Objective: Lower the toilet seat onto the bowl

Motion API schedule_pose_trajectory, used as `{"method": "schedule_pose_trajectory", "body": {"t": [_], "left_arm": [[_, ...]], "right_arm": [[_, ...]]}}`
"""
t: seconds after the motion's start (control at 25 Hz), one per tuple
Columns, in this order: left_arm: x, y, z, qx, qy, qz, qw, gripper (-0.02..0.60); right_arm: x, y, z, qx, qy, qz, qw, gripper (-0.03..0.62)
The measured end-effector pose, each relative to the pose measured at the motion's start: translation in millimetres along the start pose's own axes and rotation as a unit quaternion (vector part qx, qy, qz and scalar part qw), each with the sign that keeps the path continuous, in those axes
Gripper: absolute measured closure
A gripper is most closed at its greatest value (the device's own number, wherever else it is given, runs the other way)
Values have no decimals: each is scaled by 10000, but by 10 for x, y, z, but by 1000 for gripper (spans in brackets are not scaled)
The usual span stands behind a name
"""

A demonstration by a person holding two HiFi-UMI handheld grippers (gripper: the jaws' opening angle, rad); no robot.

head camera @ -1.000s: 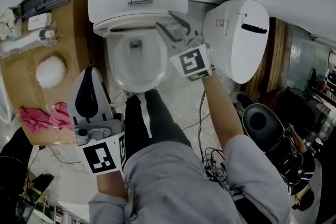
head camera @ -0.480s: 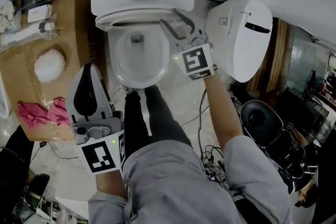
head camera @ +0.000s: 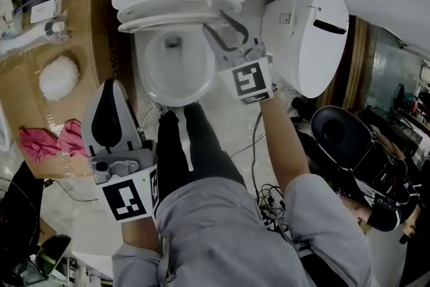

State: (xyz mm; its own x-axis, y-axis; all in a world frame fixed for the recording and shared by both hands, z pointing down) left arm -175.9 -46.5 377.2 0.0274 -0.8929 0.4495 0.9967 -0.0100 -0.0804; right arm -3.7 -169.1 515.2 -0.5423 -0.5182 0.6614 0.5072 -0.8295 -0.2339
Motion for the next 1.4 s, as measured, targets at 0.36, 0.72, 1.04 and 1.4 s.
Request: {"method": "schedule_pose_trajectory", "body": {"t": [0.36,0.72,1.04,1.4], "left_arm": [[-168,87,144,24,26,74,10000,581],[-283,203,242,27,-5,147,9999,581],[-384,274,355,54,-46,171,9998,581],[-490,340,511,84,-83,188,9998,581]], "right_arm": [[-207,-241,129,-5,46,75,10000,442],[-374,-439,265,-146,-29,43,9999,461],[-500,-613,426,-209,-103,20,9997,490],[-656,-868,635,-441,-188,-59,9988,497]]}}
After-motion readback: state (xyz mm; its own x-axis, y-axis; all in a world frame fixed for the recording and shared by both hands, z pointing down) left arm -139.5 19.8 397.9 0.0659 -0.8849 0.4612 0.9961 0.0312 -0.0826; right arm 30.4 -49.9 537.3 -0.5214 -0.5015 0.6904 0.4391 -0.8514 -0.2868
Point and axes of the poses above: the fingertips, and each gripper's own axes: x forward along the fingers, y to its right, z out of its underside, the point moved 2 cm from there along -x, backward along the fingers, and after that the axes turned 10 degrees about -y, right-handed, at the moved point
